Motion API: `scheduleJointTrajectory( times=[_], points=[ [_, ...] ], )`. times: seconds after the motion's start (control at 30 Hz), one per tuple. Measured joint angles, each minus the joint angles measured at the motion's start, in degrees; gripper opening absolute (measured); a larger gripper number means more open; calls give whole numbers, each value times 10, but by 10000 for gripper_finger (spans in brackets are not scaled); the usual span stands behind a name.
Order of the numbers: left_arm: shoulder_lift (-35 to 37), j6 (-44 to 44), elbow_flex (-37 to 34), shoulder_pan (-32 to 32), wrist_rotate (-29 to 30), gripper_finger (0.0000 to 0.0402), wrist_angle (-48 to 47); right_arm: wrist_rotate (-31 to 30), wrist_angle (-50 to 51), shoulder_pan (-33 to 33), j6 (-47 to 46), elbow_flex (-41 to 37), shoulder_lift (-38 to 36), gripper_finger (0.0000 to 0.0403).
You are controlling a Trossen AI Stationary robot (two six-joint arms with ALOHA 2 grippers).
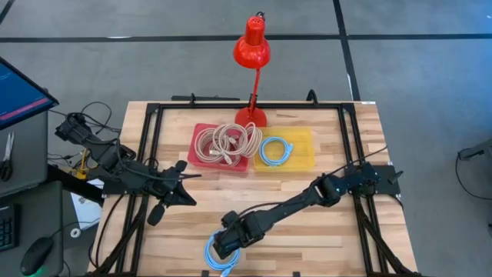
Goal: Sort HDMI cables
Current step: Put the blue HDMI cable into the yellow bin
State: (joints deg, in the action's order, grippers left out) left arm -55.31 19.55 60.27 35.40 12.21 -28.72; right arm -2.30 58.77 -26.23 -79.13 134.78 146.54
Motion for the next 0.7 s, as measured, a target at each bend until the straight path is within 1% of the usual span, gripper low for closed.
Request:
scheduleJointTrajectory(
  times=[0.13,0.27,0.37,0.47,0.6,0.63,0.7],
  points=[
    [0,0,0,0,0,6,0,34,-4,-1,2,-1,22,157],
    [0,0,0,0,0,6,0,38,-15,-8,0,1,33,159],
    [0,0,0,0,0,6,0,34,-12,-11,1,1,34,148],
    [0,0,0,0,0,6,0,32,-8,-11,8,1,34,114],
    [0,0,0,0,0,6,0,34,-6,-10,48,0,33,38],
    [0,0,0,0,0,6,0,36,-6,-9,59,1,33,24],
    [0,0,0,0,0,6,0,38,-1,-7,74,2,30,21]
  ],
)
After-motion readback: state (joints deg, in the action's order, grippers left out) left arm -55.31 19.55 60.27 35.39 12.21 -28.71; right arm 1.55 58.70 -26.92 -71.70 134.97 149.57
